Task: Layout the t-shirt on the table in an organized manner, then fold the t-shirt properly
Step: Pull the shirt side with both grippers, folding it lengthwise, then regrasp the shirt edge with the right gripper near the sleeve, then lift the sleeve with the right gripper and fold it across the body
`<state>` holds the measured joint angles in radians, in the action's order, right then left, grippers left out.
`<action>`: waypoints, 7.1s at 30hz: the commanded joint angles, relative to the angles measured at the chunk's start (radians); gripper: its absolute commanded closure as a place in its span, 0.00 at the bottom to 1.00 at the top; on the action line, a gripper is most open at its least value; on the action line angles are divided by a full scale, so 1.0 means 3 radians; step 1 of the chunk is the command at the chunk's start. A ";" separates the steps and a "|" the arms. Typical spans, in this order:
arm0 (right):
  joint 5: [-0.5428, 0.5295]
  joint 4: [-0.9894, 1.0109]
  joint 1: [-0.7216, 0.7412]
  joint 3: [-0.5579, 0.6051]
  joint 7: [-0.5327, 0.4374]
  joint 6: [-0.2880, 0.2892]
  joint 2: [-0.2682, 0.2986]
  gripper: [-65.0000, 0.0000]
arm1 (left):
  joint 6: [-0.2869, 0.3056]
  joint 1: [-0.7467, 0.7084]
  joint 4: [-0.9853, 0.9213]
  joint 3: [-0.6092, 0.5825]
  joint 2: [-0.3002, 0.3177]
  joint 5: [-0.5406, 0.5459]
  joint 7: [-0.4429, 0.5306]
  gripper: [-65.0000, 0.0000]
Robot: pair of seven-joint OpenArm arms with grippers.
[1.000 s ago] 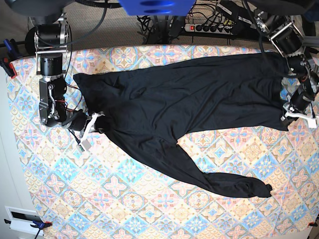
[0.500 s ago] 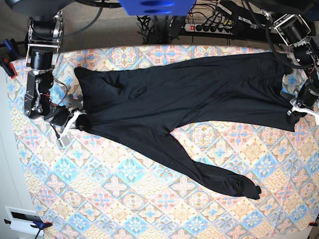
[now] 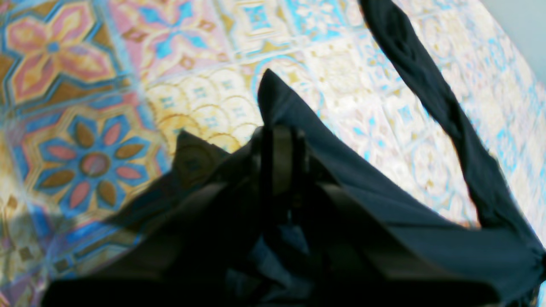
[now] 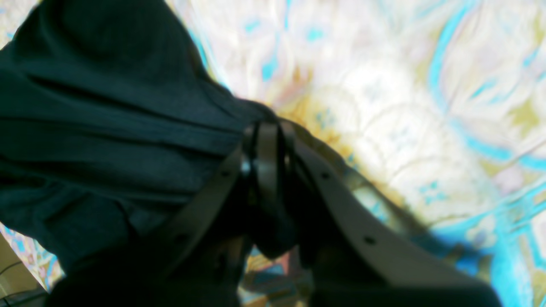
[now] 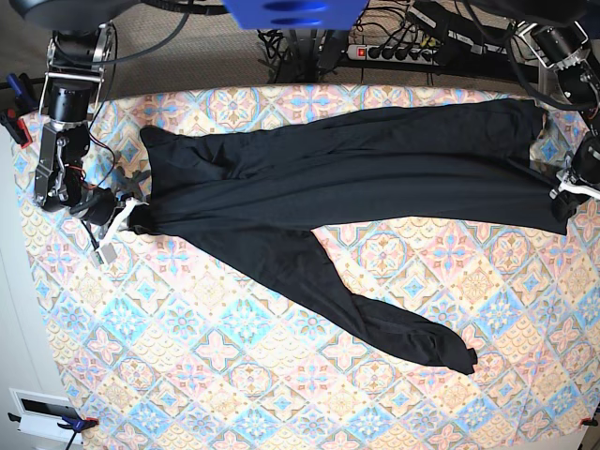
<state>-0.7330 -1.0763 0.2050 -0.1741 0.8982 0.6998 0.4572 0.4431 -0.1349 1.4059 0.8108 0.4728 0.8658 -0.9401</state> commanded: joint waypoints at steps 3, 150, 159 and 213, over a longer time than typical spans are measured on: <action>-0.0050 -0.0056 0.0086 -0.0036 -0.0097 -0.0006 0.0095 1.00 | 0.0045 -0.0121 0.0103 0.0067 0.0002 0.0042 0.0083 1.00; -0.0030 -0.0450 -0.0067 0.0962 -0.0091 -0.0006 -0.0468 1.00 | 0.0045 -0.0402 0.0088 0.0159 -0.0351 -0.0500 0.0057 0.47; -0.0030 -0.1253 -0.0308 0.0506 0.0236 -0.0006 -0.0473 1.00 | 0.0045 -0.0402 0.0088 0.0143 -0.0351 -0.0500 0.0057 0.47; -0.0030 -0.2578 -0.1458 0.0414 0.0486 -0.0006 -0.1112 0.94 | 0.0050 -0.0407 0.0083 0.0133 -0.0351 -0.0505 0.0052 0.47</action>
<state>-0.7155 -1.8370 -0.2401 -0.0494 1.0592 0.6956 0.1200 0.4534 -0.2600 1.4151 0.8444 0.3462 0.6987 -0.9401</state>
